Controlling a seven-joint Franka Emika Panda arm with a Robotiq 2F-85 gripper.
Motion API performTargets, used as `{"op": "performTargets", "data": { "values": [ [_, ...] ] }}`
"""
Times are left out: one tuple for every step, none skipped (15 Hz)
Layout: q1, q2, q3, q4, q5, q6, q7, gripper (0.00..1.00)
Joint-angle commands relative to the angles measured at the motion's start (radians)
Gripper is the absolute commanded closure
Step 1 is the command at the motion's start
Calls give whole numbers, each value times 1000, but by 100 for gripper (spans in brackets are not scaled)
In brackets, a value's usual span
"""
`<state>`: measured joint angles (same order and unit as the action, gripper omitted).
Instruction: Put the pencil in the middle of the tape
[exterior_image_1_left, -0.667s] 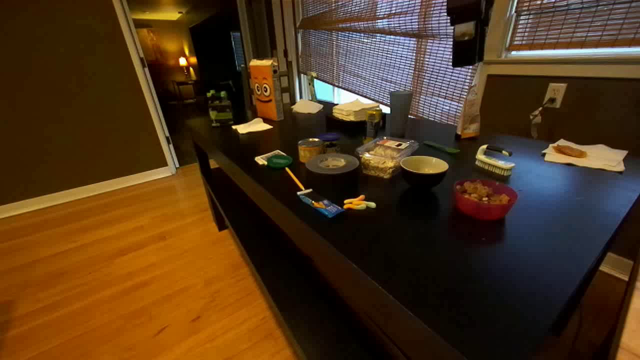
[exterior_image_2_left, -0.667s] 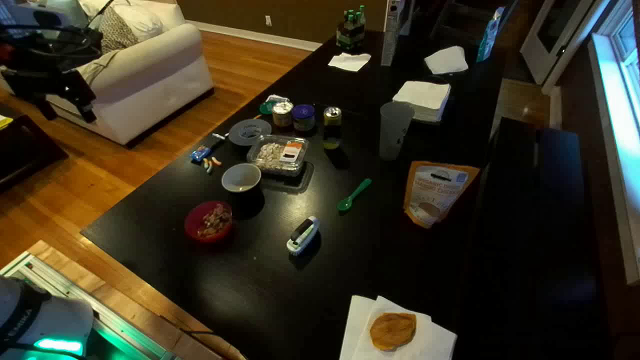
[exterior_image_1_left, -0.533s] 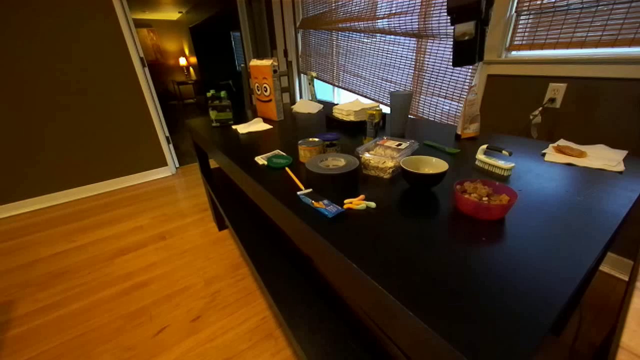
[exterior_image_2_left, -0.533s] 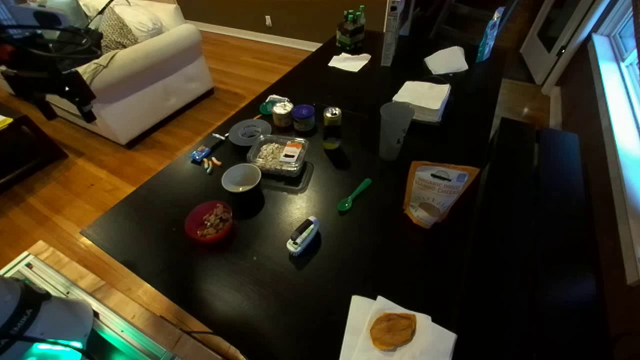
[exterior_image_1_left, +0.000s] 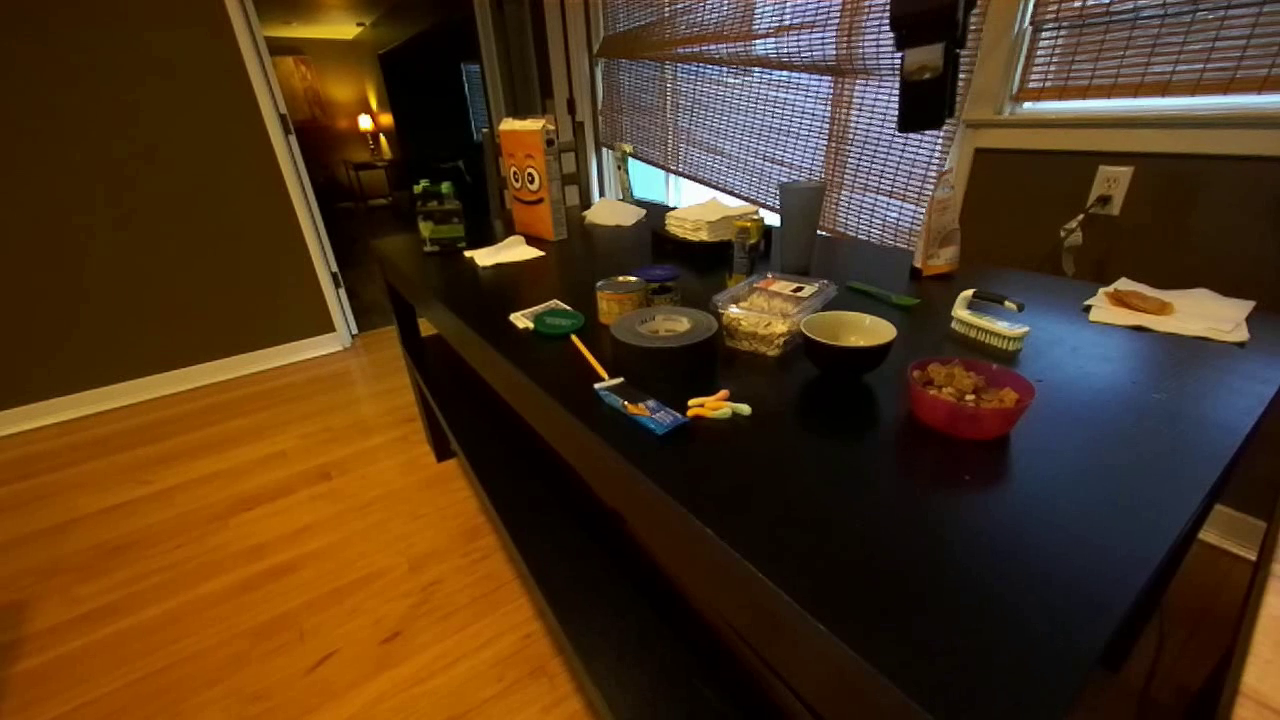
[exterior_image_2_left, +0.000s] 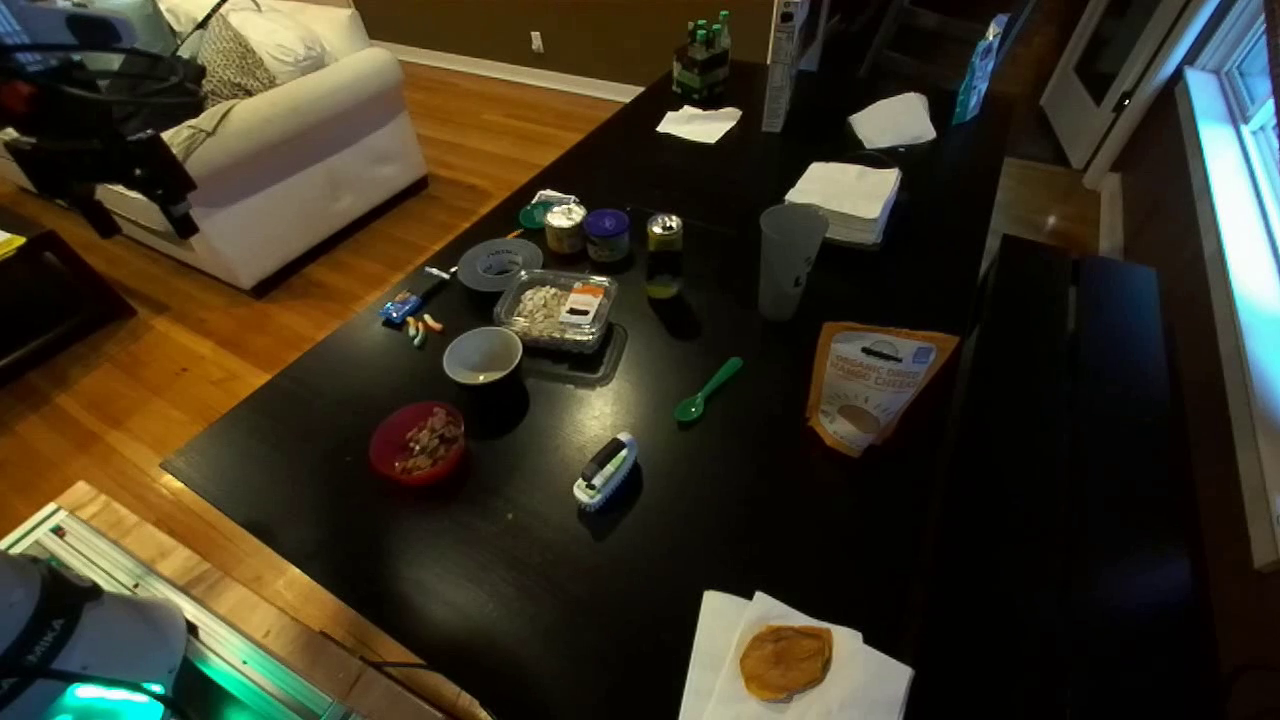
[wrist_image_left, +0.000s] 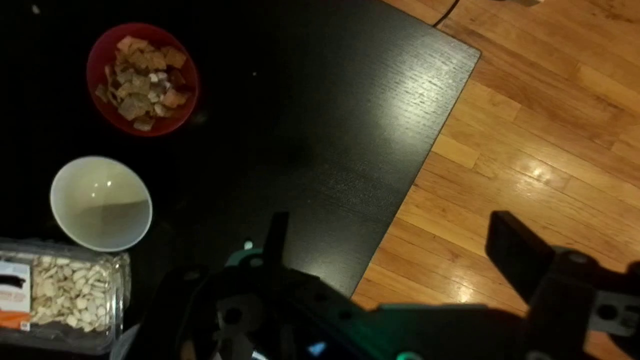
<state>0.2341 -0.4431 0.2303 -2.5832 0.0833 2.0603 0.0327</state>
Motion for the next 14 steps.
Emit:
{"op": "performTargets", "data": {
  "values": [
    [6, 135, 38, 111, -125, 45, -62, 0],
    [6, 179, 43, 150, -156, 48, -87, 0],
    [5, 224, 47, 192, -188, 47, -112, 0],
    [6, 270, 48, 234, -214, 45, -144, 0],
    [3, 325, 48, 283, -246, 38, -175, 0],
    [4, 375, 42, 329, -265, 28, -218, 0],
    [1, 428, 34, 381, -282, 11, -264, 0],
    [0, 472, 28, 424, -297, 3, -304, 0],
    [-4, 514, 21, 465, -316, 7, -330, 0],
    [-5, 552, 14, 499, -307, 20, -373, 0],
    [-8, 592, 8, 533, -304, 32, -391, 0],
    [-10, 631, 5, 565, -294, 39, -411, 0],
    [-14, 670, 2, 598, -273, 53, -406, 0],
    [-18, 703, 2, 628, -247, 65, -406, 0]
  ]
}}
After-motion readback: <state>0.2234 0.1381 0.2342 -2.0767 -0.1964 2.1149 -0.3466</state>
